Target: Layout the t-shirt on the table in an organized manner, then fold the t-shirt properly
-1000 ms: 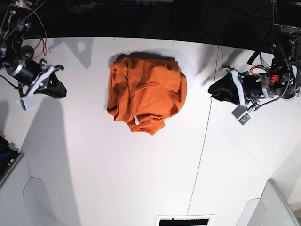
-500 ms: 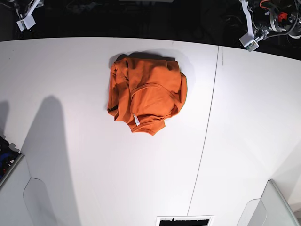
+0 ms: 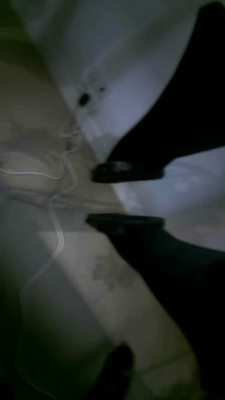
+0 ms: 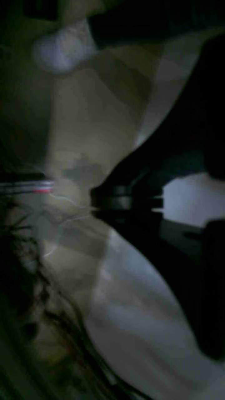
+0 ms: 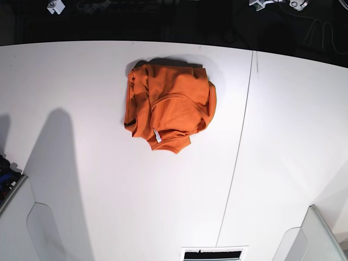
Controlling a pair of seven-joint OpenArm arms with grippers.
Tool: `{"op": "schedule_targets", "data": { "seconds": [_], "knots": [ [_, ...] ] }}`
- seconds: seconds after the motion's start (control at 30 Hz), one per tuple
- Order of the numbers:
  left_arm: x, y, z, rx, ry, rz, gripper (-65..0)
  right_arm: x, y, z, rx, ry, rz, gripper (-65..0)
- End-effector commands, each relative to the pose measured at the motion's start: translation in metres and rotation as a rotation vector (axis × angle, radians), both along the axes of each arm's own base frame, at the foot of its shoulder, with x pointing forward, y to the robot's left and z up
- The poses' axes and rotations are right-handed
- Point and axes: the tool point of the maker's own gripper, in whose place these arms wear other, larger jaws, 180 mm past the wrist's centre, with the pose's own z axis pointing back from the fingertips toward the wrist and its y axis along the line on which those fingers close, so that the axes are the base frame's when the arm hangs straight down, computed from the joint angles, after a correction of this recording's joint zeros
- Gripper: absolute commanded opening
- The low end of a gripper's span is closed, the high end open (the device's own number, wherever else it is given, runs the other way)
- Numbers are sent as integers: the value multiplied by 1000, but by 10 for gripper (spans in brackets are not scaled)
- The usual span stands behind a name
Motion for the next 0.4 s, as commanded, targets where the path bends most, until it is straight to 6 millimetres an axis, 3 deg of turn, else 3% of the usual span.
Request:
{"op": "schedule_targets", "data": {
  "seconds": [0.0, 0.17, 0.37],
  "knots": [
    [2, 3, -8, 21, 4, -12, -479, -7, -3, -5, -11, 52, 8, -650],
    [23, -12, -47, 44, 34, -56, -481, -6, 23, -31, 44, 174, 20, -650],
    [51, -20, -63, 94, 39, -111, -480, 12, 38, -31, 93, 181, 65, -650]
  ]
}}
